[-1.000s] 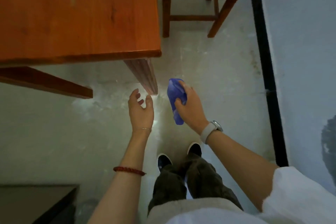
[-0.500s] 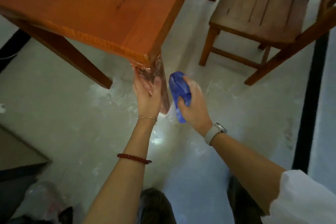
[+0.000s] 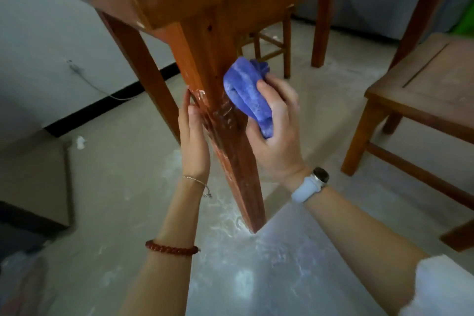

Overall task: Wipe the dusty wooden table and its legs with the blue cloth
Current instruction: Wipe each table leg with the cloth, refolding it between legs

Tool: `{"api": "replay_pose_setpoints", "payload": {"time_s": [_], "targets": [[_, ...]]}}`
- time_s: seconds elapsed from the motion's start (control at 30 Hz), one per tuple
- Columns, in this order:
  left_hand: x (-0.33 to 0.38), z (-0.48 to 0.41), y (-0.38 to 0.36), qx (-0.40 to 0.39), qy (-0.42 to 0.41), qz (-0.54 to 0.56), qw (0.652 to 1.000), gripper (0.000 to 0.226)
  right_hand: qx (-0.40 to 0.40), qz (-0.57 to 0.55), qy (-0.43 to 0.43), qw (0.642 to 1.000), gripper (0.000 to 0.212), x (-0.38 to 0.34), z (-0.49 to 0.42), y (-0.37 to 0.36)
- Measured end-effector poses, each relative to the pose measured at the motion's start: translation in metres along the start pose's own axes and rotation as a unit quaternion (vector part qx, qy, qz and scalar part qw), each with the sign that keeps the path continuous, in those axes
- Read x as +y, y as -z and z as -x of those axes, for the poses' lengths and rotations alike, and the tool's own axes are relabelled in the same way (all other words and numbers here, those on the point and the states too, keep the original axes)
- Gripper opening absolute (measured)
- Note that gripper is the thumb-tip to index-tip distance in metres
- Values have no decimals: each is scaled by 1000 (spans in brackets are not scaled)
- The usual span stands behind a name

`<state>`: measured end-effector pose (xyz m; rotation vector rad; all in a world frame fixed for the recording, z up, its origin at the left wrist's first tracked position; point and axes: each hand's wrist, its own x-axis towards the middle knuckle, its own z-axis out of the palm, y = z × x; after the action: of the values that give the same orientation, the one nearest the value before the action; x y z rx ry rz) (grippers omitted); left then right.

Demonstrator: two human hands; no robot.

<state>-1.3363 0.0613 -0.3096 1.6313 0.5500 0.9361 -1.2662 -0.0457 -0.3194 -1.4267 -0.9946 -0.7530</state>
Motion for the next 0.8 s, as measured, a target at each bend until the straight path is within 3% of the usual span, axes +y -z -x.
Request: {"api": "replay_pose_setpoints", "payload": {"time_s": [0.17, 0.27, 0.33, 0.5, 0.7, 0.8], "targets": [[0, 9, 9, -63, 7, 23, 998, 54, 2, 78, 122, 989, 51, 1, -11, -24], [-1, 12, 9, -58, 17, 47, 997, 49, -25, 85, 131, 987, 46, 25, 27, -29], [-10, 10, 9, -43, 14, 60, 997, 51, -72, 65, 127, 987, 37, 50, 72, -25], [-29, 17, 3, -21, 4, 46, 999, 51, -236, 44, 120, 963, 39, 91, 140, -1], [-22, 27, -7, 11, 21, 24, 999, 53, -59, -15, 138, 989, 45, 38, 26, -3], [-18, 28, -10, 22, 30, 26, 999, 44, -44, 40, 150, 987, 48, 30, 0, -19]]}}
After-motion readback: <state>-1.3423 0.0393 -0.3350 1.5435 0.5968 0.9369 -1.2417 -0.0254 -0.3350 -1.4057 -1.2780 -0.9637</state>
